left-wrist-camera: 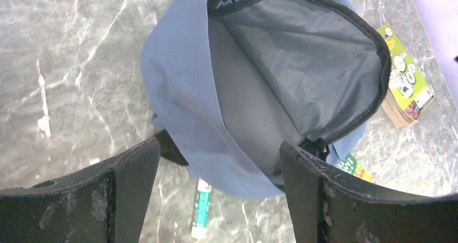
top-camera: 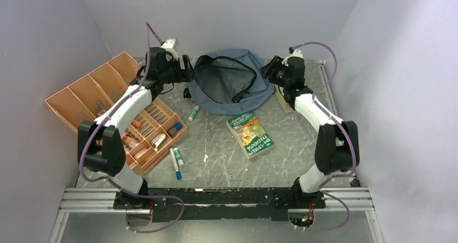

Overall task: Pack the student bag
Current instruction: Unzip the student bag at the center of the board, then move the stationery to the center of the board.

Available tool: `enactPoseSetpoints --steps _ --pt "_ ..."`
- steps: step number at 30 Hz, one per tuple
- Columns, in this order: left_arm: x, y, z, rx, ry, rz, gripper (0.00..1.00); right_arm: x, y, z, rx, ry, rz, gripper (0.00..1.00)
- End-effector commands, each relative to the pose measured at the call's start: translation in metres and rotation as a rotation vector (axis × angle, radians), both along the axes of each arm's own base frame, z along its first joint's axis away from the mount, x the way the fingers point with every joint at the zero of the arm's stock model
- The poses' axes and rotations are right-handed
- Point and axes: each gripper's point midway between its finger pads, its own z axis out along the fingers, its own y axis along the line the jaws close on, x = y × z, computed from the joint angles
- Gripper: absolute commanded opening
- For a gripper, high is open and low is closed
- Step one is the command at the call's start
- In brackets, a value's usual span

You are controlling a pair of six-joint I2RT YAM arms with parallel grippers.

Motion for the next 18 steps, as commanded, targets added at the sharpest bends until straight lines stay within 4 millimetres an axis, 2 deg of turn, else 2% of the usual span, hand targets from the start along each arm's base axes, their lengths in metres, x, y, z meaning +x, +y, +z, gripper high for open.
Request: enactPoseSetpoints --steps 1,6,7,12,15,18 --pt "-0.024 0.008 0.008 -0.039 -0.003 0.074 0.84 -0.037 -0.017 -0.009 -0.007 0.098 -0.055 0.54" --pt "-0.057 0.007 0.003 -0.041 0.007 0.072 0.83 -0.084 -0.027 -0.026 -0.040 0.180 -0.050 0.55" --pt "-0.070 0.008 -0.012 -0.028 0.039 0.074 0.83 -0.103 -0.027 -0.041 -0.054 0.211 -0.020 0.55" --pt "-0.103 -0.010 -0.044 0.000 0.090 0.006 0.81 -0.137 -0.020 -0.068 -0.050 0.298 0.053 0.57" --pt "-0.115 -0.023 -0.069 0.055 0.118 -0.038 0.80 -0.152 -0.013 -0.086 -0.040 0.351 0.098 0.57" --pt "-0.116 -0.027 -0.088 0.131 0.152 -0.060 0.76 -0.162 -0.008 -0.098 -0.039 0.376 0.121 0.56"
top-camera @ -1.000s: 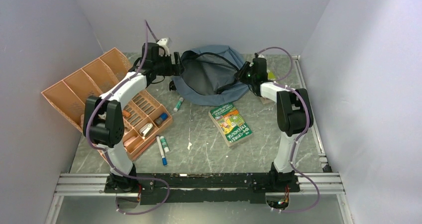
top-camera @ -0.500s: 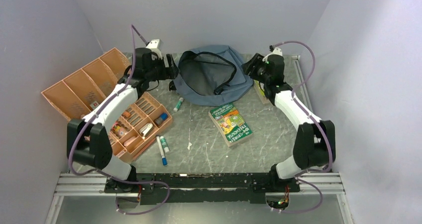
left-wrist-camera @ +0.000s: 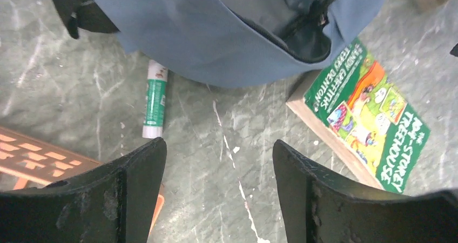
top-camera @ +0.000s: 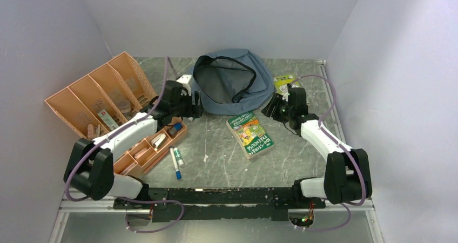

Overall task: Pack the student bag
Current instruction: Move the stationery to the center of the board.

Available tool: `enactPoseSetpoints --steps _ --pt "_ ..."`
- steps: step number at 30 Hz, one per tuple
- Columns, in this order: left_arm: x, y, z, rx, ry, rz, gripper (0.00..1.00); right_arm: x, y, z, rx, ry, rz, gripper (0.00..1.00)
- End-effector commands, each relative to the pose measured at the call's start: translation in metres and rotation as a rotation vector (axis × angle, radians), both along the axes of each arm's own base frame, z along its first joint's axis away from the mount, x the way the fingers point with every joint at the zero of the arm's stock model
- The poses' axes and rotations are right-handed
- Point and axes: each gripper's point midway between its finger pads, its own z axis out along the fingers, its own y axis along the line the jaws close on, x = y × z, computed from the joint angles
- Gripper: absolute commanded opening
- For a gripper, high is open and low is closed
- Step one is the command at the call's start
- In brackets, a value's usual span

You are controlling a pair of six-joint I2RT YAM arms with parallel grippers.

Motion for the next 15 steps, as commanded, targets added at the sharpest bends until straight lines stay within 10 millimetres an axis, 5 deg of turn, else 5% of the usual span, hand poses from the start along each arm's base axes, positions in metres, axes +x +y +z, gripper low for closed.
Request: enactPoseSetpoints --steps 1,5,15 --pt "0.004 -0.003 -0.020 0.104 0.012 -0.024 0.74 -0.019 0.009 -0.013 0.011 0.038 0.063 0.57" --pt "0.021 0.010 -0.045 0.234 0.066 0.030 0.70 -0.025 0.012 -0.018 0.011 0.042 0.080 0.56" --pt "0.049 -0.001 -0.101 0.352 0.194 -0.017 0.64 -0.028 0.018 -0.019 0.015 0.026 0.131 0.56"
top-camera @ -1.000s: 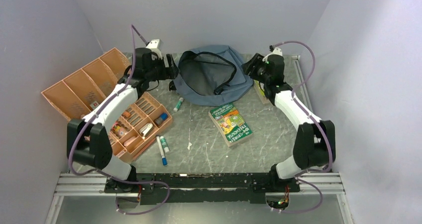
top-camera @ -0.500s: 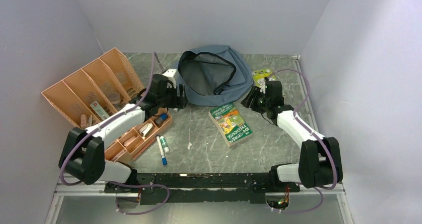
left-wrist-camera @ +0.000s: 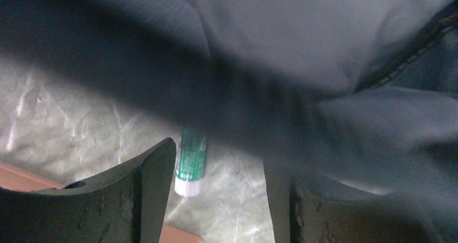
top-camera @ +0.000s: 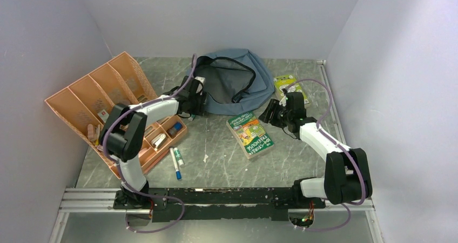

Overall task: Pack the student bag
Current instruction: Move the stationery to the center of the board.

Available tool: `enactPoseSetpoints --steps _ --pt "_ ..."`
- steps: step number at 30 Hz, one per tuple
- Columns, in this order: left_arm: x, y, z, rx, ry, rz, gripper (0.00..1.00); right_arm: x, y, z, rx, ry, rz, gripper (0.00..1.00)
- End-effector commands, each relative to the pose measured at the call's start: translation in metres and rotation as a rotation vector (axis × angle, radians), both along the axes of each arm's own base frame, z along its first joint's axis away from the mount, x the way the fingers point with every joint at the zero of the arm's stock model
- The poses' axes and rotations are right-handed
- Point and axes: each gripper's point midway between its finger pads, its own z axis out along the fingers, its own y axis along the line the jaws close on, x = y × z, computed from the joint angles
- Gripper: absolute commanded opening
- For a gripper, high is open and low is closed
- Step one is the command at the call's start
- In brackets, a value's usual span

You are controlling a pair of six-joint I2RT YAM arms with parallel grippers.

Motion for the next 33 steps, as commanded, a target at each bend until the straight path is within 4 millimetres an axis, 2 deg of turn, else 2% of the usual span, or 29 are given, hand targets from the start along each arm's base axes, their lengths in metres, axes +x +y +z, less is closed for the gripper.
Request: enactPoseSetpoints --steps 1,4,9,12,15,18,21,25,27,33 --pt "0.011 0.004 -0.013 0.071 0.028 -0.006 0.64 -0.002 0.004 0.006 0.002 -0.043 0.045 0.56" --pt "0.015 0.007 -0.024 0.082 0.058 0.009 0.63 -0.003 0.006 0.005 0.001 -0.043 0.061 0.56" --pt "0.011 0.009 -0.043 0.090 0.107 0.021 0.55 -0.005 0.008 -0.001 0.007 -0.034 0.082 0.56" --pt "0.007 0.010 -0.047 0.094 0.124 0.026 0.44 -0.006 0.008 -0.004 0.008 -0.031 0.082 0.56" --pt "0.005 0.012 -0.042 0.094 0.127 0.035 0.29 -0.007 0.008 -0.004 0.008 -0.034 0.078 0.56" --pt "-0.004 0.010 -0.033 0.080 0.134 0.048 0.21 -0.006 0.007 -0.004 0.006 -0.035 0.075 0.56" --pt "-0.023 -0.002 -0.022 0.037 0.140 0.025 0.21 -0.005 0.007 -0.004 0.004 -0.034 0.072 0.56" --pt "-0.059 -0.008 -0.015 -0.012 0.173 0.048 0.20 -0.004 0.007 -0.003 0.007 -0.031 0.072 0.56" --pt "-0.085 -0.004 -0.019 -0.039 0.199 0.083 0.18 -0.004 0.008 -0.004 0.010 -0.027 0.073 0.56" --pt "-0.132 0.008 -0.010 -0.105 0.186 0.184 0.16 -0.004 0.011 -0.007 0.016 -0.009 0.087 0.56"
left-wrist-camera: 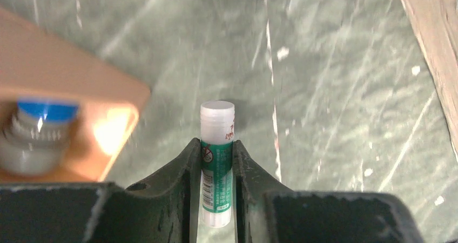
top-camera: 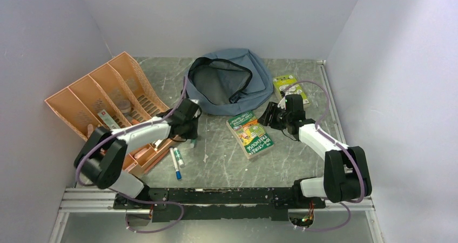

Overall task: Pack the student bag
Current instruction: Move the stationery to the center of the board, then pick up the book from the center of the board.

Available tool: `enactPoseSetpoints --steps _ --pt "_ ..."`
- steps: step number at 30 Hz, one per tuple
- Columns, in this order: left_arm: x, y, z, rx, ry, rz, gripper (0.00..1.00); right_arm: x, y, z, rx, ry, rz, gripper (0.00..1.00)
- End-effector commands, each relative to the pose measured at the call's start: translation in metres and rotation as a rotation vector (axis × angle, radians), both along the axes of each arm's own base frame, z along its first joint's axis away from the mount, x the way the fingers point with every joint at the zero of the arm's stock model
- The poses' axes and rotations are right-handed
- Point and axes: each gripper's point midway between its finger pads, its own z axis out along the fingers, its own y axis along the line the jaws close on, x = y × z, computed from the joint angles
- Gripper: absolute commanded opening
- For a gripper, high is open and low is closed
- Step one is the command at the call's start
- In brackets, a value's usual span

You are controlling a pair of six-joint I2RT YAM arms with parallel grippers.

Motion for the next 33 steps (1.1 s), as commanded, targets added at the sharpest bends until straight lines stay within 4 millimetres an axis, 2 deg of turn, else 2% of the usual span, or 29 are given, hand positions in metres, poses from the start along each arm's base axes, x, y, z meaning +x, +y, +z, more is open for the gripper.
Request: enactPoseSetpoints --steps 1,6,12,16,21,25,28,31,33 --pt "-0.029 0.006 0.006 -0.056 0.006 0.122 0.16 0.004 0.006 0.002 0.011 -0.008 0.027 0.56" --pt "-0.048 0.026 -0.003 -0.027 -0.008 0.192 0.20 0.004 0.006 0.000 0.012 -0.003 0.030 0.56" --pt "-0.042 0.040 -0.021 0.075 -0.018 0.207 0.36 0.003 0.005 0.000 0.008 0.003 0.027 0.56" --pt "-0.036 0.037 -0.015 0.074 -0.030 0.213 0.54 0.003 -0.004 0.004 -0.032 -0.015 -0.004 0.57" --pt "-0.032 0.038 0.012 0.046 -0.081 0.230 0.63 0.005 -0.013 0.011 -0.042 -0.046 -0.082 0.59" --pt "-0.018 0.024 0.051 -0.031 -0.182 0.194 0.68 0.007 -0.014 0.015 -0.026 -0.054 -0.107 0.61" --pt "-0.006 0.002 0.080 -0.118 -0.268 0.123 0.74 0.007 -0.006 0.016 -0.009 -0.066 -0.038 0.65" --pt "-0.002 -0.029 0.092 -0.233 -0.289 0.040 0.88 0.003 -0.002 0.006 -0.014 -0.027 0.005 0.69" --pt "-0.003 -0.048 0.089 -0.306 -0.267 0.006 0.92 0.002 -0.002 0.000 -0.017 -0.003 0.011 0.77"
